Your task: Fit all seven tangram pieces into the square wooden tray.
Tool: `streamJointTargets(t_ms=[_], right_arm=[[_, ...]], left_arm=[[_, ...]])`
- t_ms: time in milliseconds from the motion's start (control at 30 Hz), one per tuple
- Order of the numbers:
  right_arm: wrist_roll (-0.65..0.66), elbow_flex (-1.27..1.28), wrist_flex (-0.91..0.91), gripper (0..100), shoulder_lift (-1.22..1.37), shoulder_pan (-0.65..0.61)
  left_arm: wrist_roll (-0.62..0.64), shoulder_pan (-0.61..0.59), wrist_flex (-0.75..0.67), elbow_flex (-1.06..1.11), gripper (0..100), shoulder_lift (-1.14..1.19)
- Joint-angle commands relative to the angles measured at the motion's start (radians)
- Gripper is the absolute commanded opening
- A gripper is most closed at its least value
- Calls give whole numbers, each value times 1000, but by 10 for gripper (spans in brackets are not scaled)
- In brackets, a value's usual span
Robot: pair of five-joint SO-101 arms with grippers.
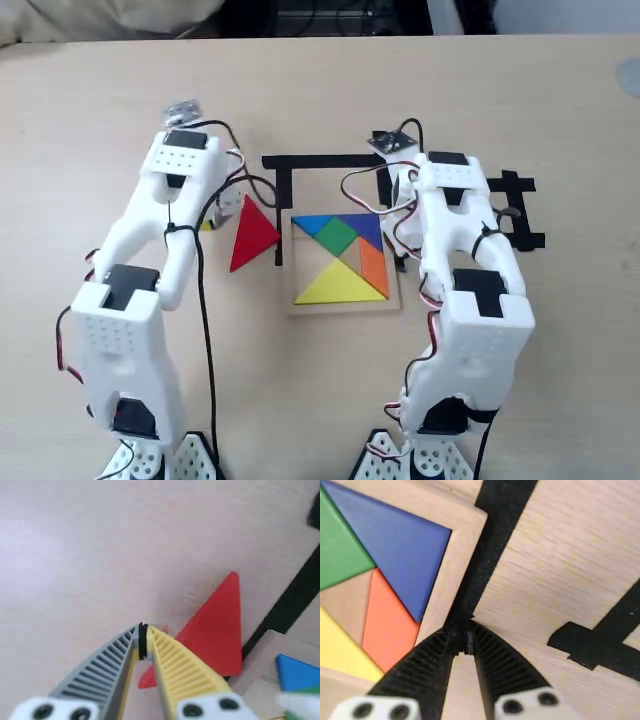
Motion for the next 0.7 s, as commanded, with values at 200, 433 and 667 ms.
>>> streamJointTargets(t_ms=[200, 433, 667], right_arm=[[12, 18, 14, 11, -2, -28], [12, 18, 14, 11, -2, -29], [12, 18, 14, 11, -2, -29]], left_arm=[[661, 50, -97, 50, 30, 12], [729, -15, -129, 41, 30, 64], [729, 85, -124, 31, 30, 114]])
